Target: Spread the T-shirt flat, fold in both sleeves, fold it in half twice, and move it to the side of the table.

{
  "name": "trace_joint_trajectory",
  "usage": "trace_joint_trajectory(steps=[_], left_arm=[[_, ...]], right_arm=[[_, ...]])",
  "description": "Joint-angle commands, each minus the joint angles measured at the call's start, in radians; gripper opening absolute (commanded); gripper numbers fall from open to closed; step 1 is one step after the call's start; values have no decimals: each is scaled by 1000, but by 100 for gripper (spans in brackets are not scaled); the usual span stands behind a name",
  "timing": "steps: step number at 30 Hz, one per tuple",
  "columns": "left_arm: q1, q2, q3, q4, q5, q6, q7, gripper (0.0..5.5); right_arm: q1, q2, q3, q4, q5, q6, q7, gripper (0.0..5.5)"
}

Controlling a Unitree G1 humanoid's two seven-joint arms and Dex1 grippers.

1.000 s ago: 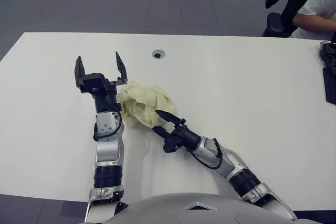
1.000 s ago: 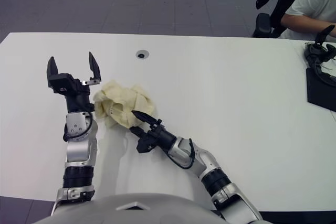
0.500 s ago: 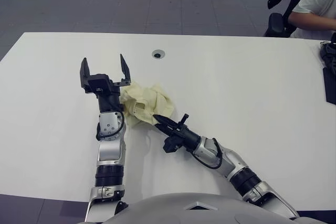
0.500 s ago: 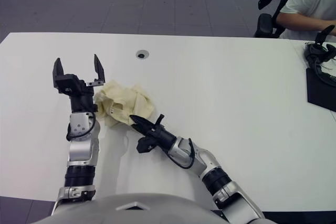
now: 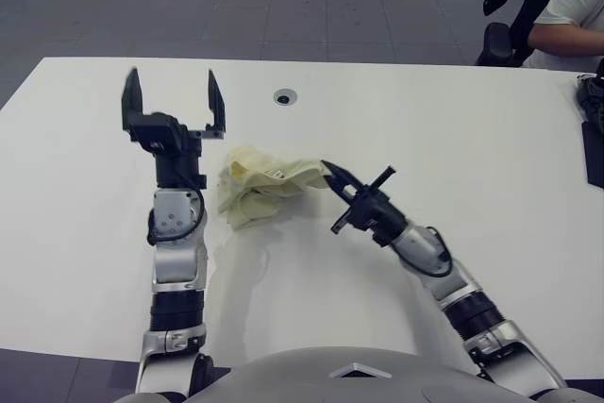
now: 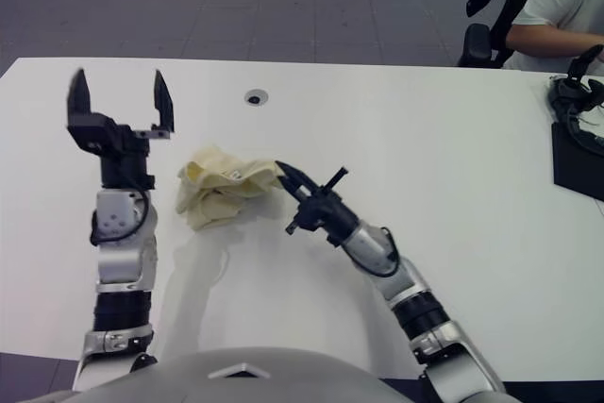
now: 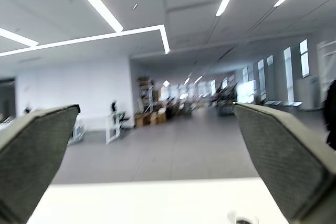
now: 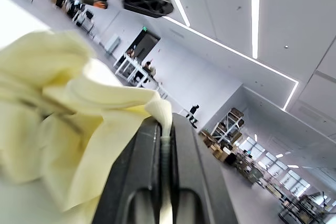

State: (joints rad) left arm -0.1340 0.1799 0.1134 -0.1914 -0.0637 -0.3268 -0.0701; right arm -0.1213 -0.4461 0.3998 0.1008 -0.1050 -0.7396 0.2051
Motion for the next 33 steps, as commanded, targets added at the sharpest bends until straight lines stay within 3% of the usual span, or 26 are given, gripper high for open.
trace_joint_trajectory(steps=[1, 5, 10, 14, 19, 23, 26, 33], left_arm=[[30, 187, -12, -179, -143, 114, -237, 540], [128, 368, -135, -185, -145, 151, -523, 540], [281, 456, -233, -222, -47, 130, -637, 540], [398, 437, -311, -215, 198, 96, -547, 540], [535, 430, -298, -233, 303, 82, -468, 540], [480, 399, -297, -164, 458, 102, -358, 540], [446, 349, -289, -161, 461, 103, -297, 540], [396, 278, -261, -151, 404, 103, -238, 426]], right_arm=[[82, -223, -3, -220, 295, 107, 291, 3], [154, -332, 15, -292, 272, 200, 443, 3], [198, -313, -31, -284, 237, 237, 457, 3], [195, -233, -83, -277, 193, 242, 387, 3], [203, -172, -178, -336, 319, 299, 360, 3], [241, -171, -210, -386, 370, 336, 389, 3], [263, -168, -224, -404, 395, 356, 413, 3], [277, -138, -218, -405, 384, 368, 447, 3]])
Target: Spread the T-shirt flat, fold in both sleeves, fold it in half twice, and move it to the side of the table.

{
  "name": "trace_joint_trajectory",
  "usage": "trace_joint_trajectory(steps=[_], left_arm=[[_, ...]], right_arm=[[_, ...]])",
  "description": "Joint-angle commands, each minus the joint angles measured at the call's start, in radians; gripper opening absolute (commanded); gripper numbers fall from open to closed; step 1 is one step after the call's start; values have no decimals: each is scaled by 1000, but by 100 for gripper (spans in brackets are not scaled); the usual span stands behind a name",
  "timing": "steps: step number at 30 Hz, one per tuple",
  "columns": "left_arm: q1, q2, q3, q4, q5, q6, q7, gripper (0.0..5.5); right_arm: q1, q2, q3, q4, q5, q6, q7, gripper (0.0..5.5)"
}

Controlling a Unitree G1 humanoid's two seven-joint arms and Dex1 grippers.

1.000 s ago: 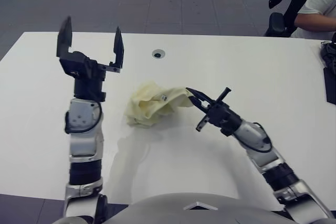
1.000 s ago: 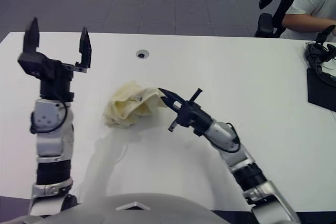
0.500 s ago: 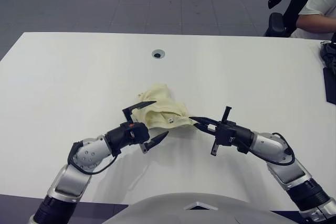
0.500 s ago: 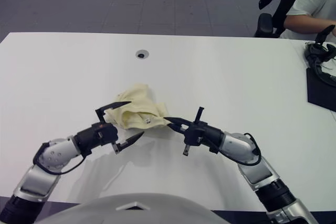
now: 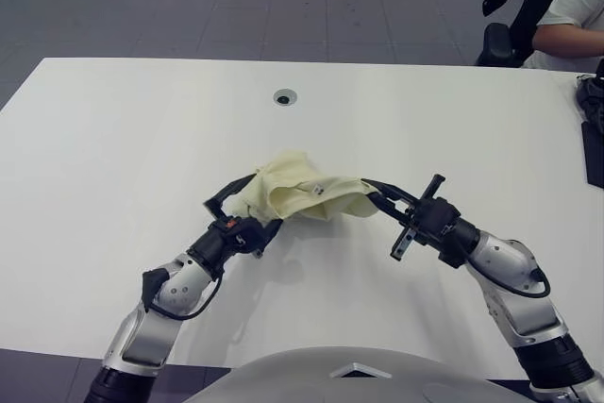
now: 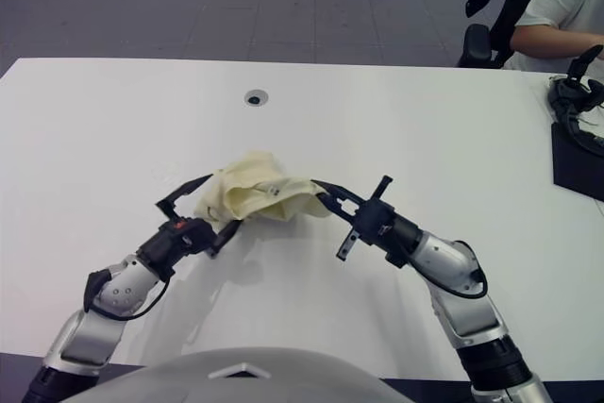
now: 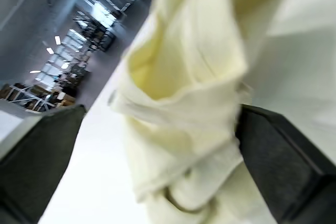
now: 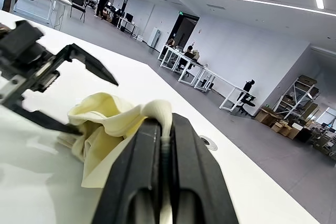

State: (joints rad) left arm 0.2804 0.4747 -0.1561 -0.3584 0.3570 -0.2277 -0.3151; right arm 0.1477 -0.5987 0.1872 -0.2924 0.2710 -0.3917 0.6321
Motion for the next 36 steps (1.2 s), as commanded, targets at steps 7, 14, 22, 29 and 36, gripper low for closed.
trace_joint_trajectory(steps=[7, 14, 22, 29, 36], left_arm=[[-17, -35, 3, 36, -46, -6, 3, 303], [-22, -33, 8, 76, -90, -4, -10, 176], [-31, -20, 31, 59, -116, 1, -18, 45], [-228, 55, 66, 38, -138, 38, -117, 0], [-919, 151, 31, 422, -97, 82, -285, 0]], right_arm=[[3, 35, -14, 0, -14, 22, 42, 3], [-4, 54, -22, -3, -12, 26, 51, 3], [-9, 64, -31, -6, -10, 35, 58, 3], [-174, 76, -94, 142, 10, 56, 66, 3], [-752, 31, -246, 632, -35, 71, 6, 3]])
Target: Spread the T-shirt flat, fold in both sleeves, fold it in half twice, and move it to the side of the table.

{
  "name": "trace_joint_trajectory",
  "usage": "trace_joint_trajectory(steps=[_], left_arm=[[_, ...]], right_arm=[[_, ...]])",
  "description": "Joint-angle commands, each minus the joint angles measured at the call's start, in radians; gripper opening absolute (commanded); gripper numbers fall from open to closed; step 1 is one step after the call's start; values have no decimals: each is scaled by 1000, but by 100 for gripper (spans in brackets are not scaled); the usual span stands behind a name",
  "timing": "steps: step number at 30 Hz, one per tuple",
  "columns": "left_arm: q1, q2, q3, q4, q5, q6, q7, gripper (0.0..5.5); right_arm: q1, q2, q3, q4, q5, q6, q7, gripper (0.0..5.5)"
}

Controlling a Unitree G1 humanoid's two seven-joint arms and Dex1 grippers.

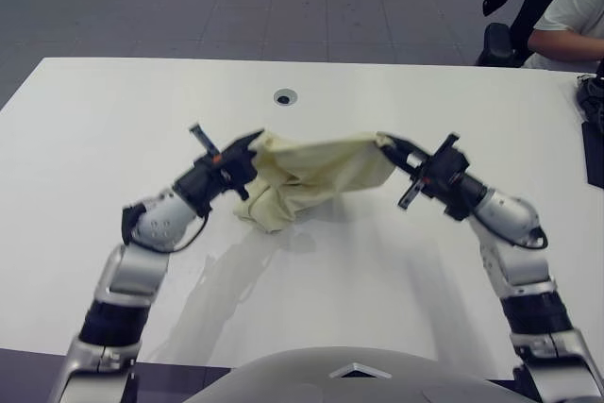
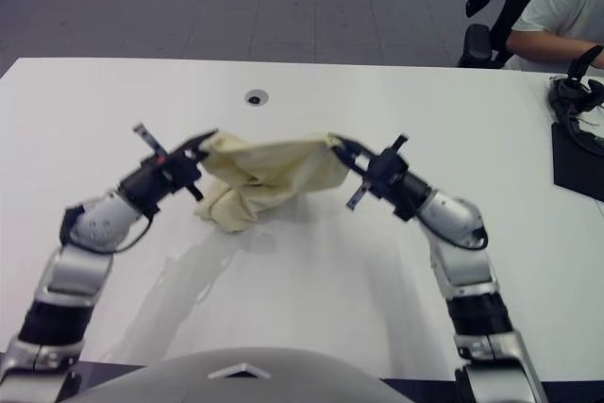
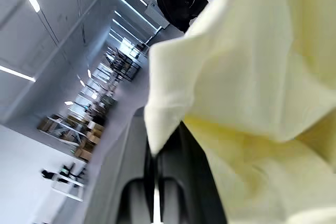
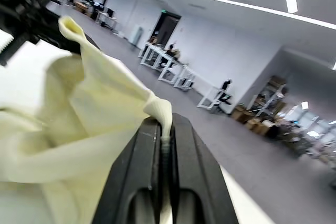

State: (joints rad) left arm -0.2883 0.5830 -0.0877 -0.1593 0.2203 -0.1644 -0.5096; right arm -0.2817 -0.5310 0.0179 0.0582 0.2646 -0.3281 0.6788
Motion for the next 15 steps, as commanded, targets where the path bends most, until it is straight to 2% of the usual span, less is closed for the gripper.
trace_joint_trajectory(steps=[1, 4, 8, 11, 15], left_arm=[[-459, 40, -56, 304, 58, 14, -106, 0], [-783, 10, -125, 617, 178, -35, -42, 0], [-1115, 9, -268, 1012, 429, -83, 249, 0], [-1247, 21, -318, 1142, 514, -94, 407, 0], [-1293, 41, -367, 1194, 575, -166, 509, 0]], right_arm=[[-415, -44, -80, 376, -54, -4, -56, 3], [-657, -78, -61, 628, -166, -71, -137, 3], [-893, -157, -16, 858, -361, -145, -362, 3], [-995, -201, -10, 938, -442, -185, -486, 3], [-1040, -221, -14, 997, -495, -267, -562, 3]])
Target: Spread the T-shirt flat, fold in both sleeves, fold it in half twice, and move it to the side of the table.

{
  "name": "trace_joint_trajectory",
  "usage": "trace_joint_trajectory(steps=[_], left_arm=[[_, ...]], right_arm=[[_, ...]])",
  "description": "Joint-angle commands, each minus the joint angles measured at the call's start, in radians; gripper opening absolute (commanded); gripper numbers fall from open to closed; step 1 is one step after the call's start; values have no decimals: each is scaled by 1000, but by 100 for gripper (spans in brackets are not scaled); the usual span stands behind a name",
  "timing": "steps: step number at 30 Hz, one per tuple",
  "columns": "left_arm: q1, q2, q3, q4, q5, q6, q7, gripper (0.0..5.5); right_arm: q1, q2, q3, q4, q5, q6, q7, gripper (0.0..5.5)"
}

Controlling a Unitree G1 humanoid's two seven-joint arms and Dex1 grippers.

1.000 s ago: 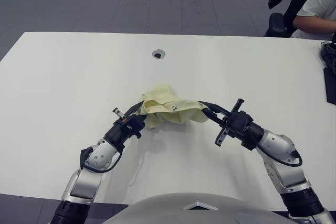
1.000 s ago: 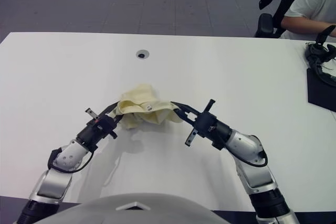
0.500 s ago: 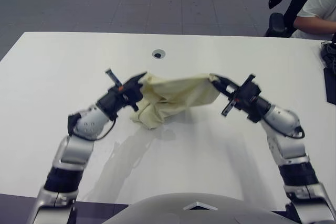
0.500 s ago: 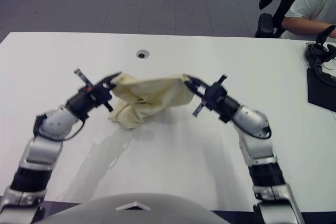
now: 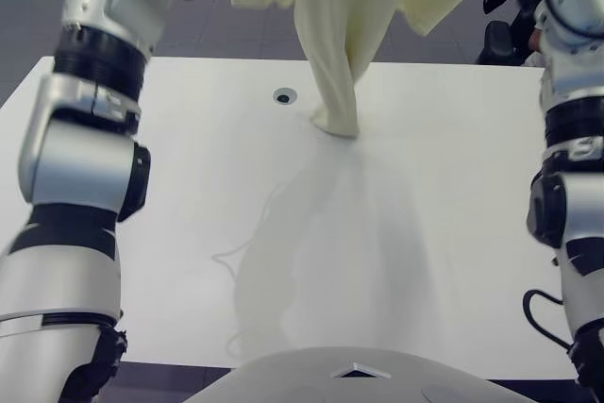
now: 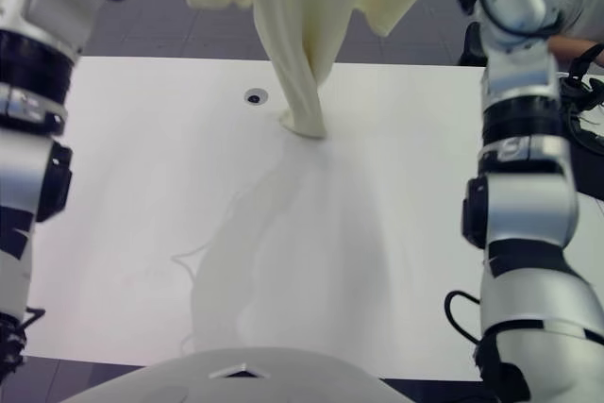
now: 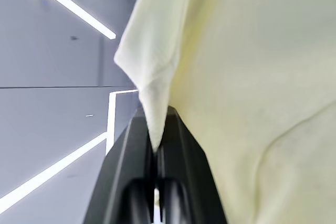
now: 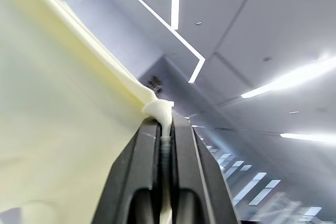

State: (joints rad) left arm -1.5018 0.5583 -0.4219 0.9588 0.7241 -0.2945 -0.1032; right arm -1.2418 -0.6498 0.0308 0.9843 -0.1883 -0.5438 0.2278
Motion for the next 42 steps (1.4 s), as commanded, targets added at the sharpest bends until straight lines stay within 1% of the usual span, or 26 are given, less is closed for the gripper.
trace_joint_trajectory(steps=[1, 3, 5, 7, 9, 11, 13, 14, 16, 19, 20, 23, 27, 30, 31, 33, 34, 35, 37, 39, 42], left_arm=[[-73, 72, -49, 81, 89, -57, 120, 0], [-18, 85, -69, 56, 98, -114, 119, 0], [116, 129, -89, -72, 98, -188, 88, 0], [332, 200, -93, -297, 57, -245, 3, 0], [627, 277, -105, -574, -18, -271, -115, 0], [951, 351, -153, -856, -78, -258, -207, 0], [1217, 409, -216, -1081, -103, -228, -262, 0], [1317, 432, -237, -1170, -108, -210, -283, 0], [1457, 474, -221, -1322, -153, -164, -322, 0], [1574, 532, -102, -1498, -183, -93, -400, 0], [1605, 553, -81, -1537, -181, -79, -432, 0], [1697, 606, -75, -1623, -194, -43, -515, 0], [1737, 578, -68, -1633, -161, -16, -575, 0], [1788, 585, -34, -1664, -163, 16, -637, 0], [1804, 585, -25, -1683, -179, 29, -656, 0], [1826, 569, 0, -1714, -221, 68, -690, 0], [1829, 565, 17, -1722, -245, 85, -706, 26], [1831, 563, 36, -1728, -274, 99, -721, 29], [1830, 562, 70, -1735, -345, 120, -746, 63], [1847, 570, 109, -1752, -470, 151, -784, 94], [1898, 619, 187, -1794, -701, 200, -866, 141]], right_arm=[[-75, -105, -25, 78, -51, -75, -122, 3], [-13, -123, 9, 42, -100, -133, -132, 3], [123, -126, 37, -52, -111, -185, -78, 3], [321, -122, 68, -207, -63, -207, 36, 3], [616, -130, 154, -481, 103, -176, 230, 3], [935, -205, 306, -774, 229, -122, 385, 2], [1170, -299, 431, -987, 303, -65, 469, 2], [1257, -357, 472, -1076, 339, -32, 510, 2], [1366, -448, 475, -1206, 414, 27, 564, 2], [1401, -516, 380, -1321, 510, 110, 615, 2], [1401, -528, 362, -1358, 531, 135, 631, 2], [1412, -535, 369, -1462, 540, 209, 670, 2], [1424, -488, 411, -1495, 464, 298, 696, 2], [1441, -489, 368, -1516, 453, 349, 710, 2], [1446, -495, 347, -1521, 461, 361, 713, 39], [1461, -503, 304, -1530, 489, 377, 731, 67], [1469, -497, 283, -1533, 511, 390, 734, 82], [1478, -493, 264, -1535, 539, 406, 745, 92], [1505, -510, 232, -1535, 590, 419, 790, 124], [1531, -518, 178, -1525, 646, 422, 833, 154], [1539, -509, 87, -1537, 810, 467, 898, 199]])
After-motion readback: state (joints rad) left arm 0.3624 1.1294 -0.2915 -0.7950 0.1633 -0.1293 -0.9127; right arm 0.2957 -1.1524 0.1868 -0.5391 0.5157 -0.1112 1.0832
